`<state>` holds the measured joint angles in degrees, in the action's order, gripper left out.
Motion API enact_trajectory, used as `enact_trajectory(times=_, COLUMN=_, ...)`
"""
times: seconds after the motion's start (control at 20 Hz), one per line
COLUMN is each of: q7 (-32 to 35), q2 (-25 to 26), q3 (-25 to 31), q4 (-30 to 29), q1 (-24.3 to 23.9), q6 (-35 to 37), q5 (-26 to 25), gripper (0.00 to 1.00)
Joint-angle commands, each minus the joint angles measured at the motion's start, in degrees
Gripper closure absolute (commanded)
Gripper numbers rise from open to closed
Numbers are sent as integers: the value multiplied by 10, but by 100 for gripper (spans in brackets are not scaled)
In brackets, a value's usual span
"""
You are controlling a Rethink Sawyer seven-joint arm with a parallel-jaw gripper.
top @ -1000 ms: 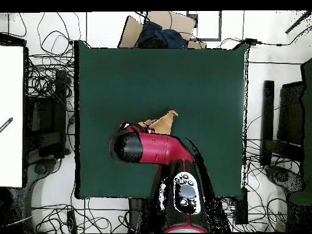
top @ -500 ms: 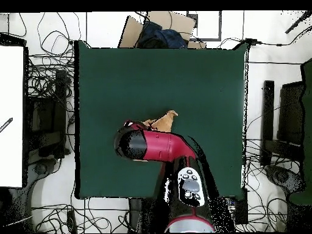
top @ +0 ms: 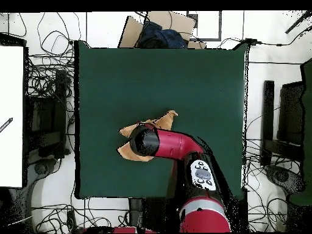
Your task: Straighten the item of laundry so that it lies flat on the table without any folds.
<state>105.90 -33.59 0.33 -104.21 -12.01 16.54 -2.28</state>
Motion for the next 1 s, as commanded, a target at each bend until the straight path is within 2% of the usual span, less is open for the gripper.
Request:
enact_trajectory(times=0.05, q7=23, q2=38, q3=57, q4=25, q1=-8, q6=-39, q5=-35, gripper=0)
enact_trajectory(times=0.45, q7=42, q2=34, q3=44, q4=32, q1=5, q6=-45, q5=-38, gripper=0)
enact_trajectory(times=0.9, q7=32, q2=41, q3=51, q4=33, q1=-1, q6=-69, q5=-53, gripper=0)
enact_trajectory(times=0.95, q7=34, q2=40, q3=50, q4=34, q1=0, q6=-74, q5=-58, gripper=100)
enact_trajectory(times=1.0, q7=36, q2=40, q3=49, q4=34, q1=2, q6=-77, q5=-59, gripper=100)
